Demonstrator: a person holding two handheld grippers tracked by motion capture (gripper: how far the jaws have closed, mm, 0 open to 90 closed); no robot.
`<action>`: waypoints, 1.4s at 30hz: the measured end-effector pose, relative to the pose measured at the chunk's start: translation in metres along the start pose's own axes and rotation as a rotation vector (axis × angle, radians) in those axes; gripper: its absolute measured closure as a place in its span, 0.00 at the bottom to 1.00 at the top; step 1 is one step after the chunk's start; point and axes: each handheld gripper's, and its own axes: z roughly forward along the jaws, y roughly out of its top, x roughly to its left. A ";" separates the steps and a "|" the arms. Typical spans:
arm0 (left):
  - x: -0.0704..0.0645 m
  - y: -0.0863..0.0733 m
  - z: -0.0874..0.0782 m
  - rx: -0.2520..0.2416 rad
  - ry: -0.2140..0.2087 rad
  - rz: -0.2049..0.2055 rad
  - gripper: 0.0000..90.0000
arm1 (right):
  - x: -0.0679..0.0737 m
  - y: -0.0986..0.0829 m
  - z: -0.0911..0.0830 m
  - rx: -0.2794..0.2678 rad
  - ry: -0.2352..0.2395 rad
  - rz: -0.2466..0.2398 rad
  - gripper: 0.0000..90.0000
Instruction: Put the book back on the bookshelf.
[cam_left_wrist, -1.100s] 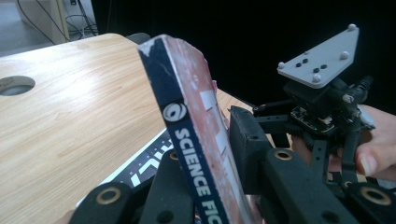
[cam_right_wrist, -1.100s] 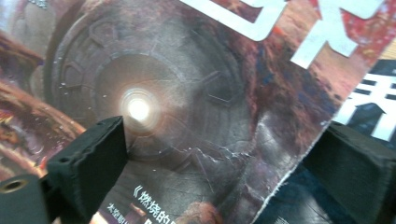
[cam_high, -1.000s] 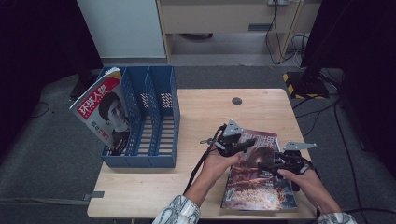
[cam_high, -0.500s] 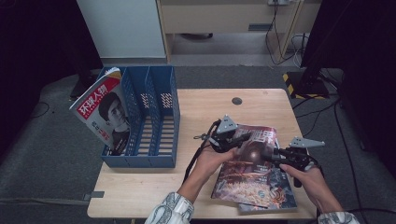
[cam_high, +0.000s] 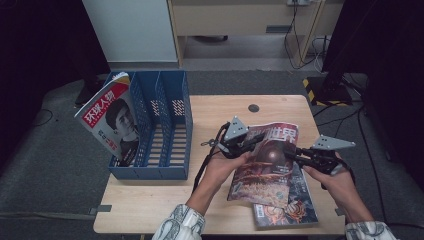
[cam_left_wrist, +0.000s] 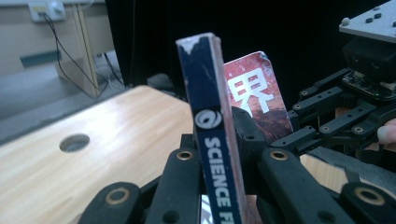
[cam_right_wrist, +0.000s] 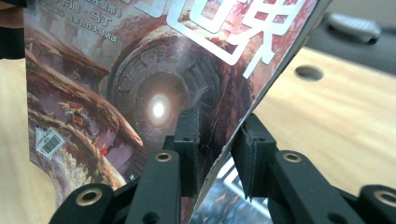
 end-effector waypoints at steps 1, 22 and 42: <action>0.000 0.000 0.000 0.000 0.000 0.000 0.91 | 0.000 0.003 -0.001 -0.003 -0.010 -0.010 0.81; 0.003 0.012 -0.008 -0.124 0.001 0.051 0.89 | 0.005 0.030 -0.023 -0.088 -0.111 -0.107 0.87; 0.001 0.006 -0.005 -0.160 -0.115 0.038 0.77 | 0.009 0.026 -0.029 -0.095 -0.089 -0.115 0.88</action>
